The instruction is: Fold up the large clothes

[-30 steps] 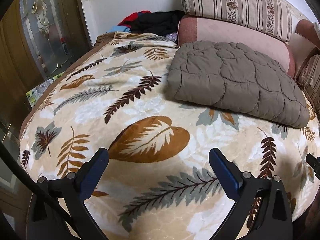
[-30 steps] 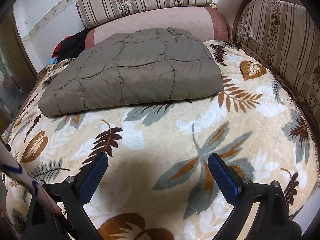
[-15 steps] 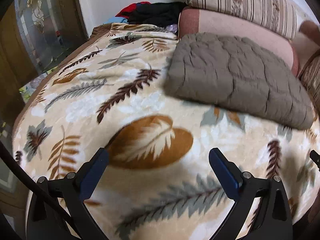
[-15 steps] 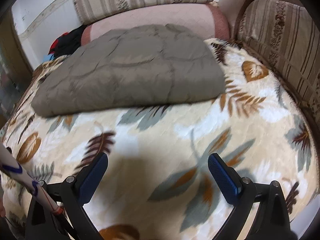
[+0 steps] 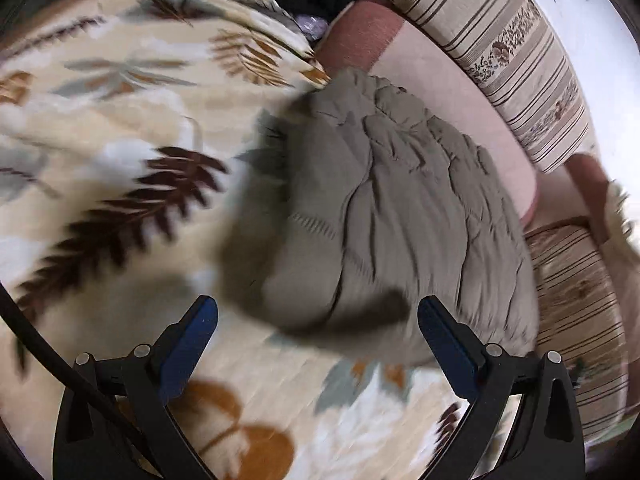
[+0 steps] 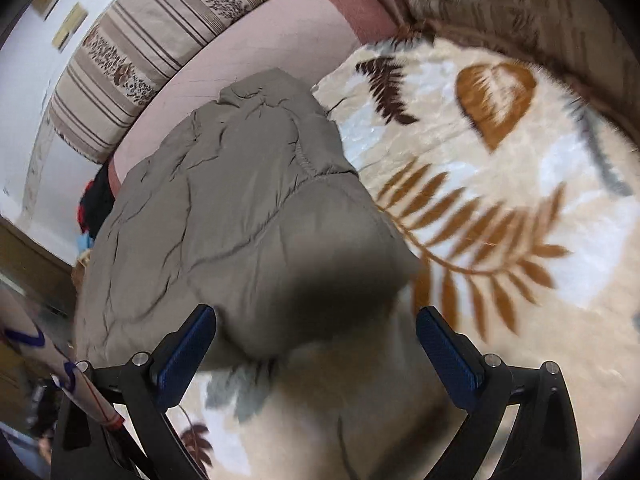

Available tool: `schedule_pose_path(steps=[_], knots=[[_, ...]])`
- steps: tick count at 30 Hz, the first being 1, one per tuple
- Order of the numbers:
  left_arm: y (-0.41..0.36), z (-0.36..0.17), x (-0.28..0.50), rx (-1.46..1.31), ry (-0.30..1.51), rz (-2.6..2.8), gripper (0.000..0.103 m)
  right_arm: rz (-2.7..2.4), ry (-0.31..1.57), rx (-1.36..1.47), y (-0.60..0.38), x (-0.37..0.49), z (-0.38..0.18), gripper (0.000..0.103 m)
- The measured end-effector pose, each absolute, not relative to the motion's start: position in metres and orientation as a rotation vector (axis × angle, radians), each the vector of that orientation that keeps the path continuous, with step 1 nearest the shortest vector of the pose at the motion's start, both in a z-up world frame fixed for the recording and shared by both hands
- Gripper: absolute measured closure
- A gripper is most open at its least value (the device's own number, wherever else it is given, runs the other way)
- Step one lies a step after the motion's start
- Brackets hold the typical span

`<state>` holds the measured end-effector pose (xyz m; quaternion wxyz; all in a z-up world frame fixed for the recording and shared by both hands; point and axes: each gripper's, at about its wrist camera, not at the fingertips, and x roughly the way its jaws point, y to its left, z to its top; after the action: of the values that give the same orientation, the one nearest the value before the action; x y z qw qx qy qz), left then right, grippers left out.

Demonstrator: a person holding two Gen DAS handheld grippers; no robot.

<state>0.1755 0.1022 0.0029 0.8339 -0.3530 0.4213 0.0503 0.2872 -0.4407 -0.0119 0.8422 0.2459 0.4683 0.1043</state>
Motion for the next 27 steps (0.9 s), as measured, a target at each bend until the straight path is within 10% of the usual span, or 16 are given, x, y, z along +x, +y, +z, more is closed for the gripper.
schedule_pose_path(steps=[8,12,16,20,24,27], knots=[[0.100,-0.018,0.226,-0.792,0.951,0.013,0.002,0.307,0.964,0.559,-0.433,0.323,-0.028,0.002],[0.087,0.010,0.220,-0.760,0.925,0.009,0.022,0.362,0.963,0.547,-0.431,0.324,-0.016,0.040],[0.078,0.040,0.200,-0.739,0.879,-0.042,0.029,0.390,0.916,0.537,-0.436,0.309,0.008,0.054],[0.074,0.030,0.198,-0.670,0.949,0.054,0.024,0.403,0.929,0.559,-0.447,0.296,0.006,0.054],[0.081,0.015,0.201,-0.684,0.994,0.141,0.020,0.297,0.959,0.519,-0.445,0.298,-0.012,0.021],[0.081,0.034,0.184,-0.691,0.956,0.145,0.020,0.236,0.939,0.499,-0.452,0.290,-0.001,0.020]])
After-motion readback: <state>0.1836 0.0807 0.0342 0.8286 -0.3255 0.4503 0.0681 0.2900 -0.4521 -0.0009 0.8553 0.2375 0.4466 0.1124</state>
